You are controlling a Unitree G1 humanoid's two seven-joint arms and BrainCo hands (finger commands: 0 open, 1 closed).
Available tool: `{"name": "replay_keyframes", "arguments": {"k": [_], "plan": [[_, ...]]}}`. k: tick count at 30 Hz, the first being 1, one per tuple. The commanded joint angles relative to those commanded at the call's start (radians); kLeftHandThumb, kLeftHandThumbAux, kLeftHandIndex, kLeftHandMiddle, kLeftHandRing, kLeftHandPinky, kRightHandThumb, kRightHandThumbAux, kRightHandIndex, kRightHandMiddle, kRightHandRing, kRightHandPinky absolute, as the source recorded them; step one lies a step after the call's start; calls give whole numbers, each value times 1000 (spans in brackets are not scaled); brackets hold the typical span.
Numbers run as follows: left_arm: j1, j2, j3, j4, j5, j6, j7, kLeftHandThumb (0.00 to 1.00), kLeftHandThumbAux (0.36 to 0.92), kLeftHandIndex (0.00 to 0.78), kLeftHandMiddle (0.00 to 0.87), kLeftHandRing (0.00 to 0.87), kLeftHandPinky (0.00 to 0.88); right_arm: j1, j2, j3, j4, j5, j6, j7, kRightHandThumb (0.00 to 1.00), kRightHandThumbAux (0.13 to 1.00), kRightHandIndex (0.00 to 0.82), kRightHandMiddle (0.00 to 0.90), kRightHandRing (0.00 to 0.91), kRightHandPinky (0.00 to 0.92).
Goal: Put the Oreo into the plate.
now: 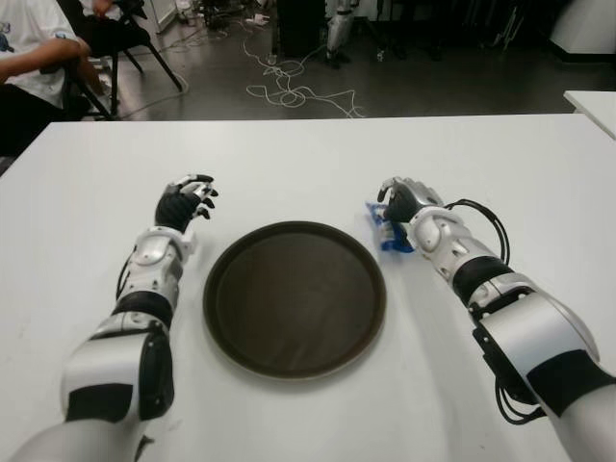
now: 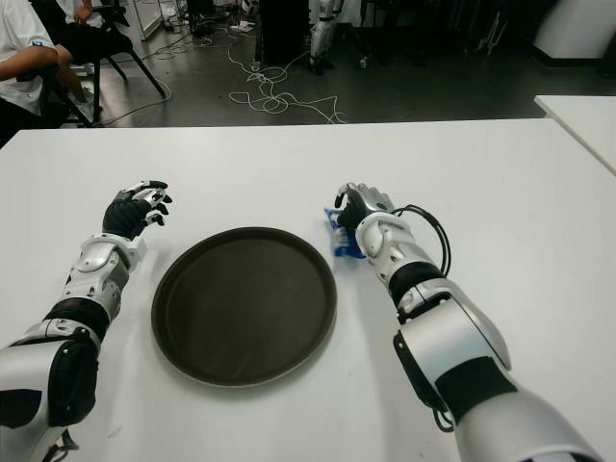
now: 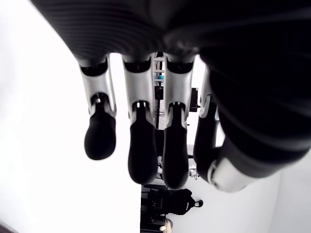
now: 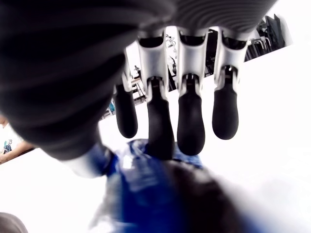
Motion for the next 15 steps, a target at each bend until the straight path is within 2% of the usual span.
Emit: {"name": "replay_keyframes", "arguments": {"k": [15], "plan": [[-1,0,2,0,-3,4,-1,697,717,425,578,619,671,-8,-8,-20,-1,2,6,18,676,743,418,648,662,646]]}}
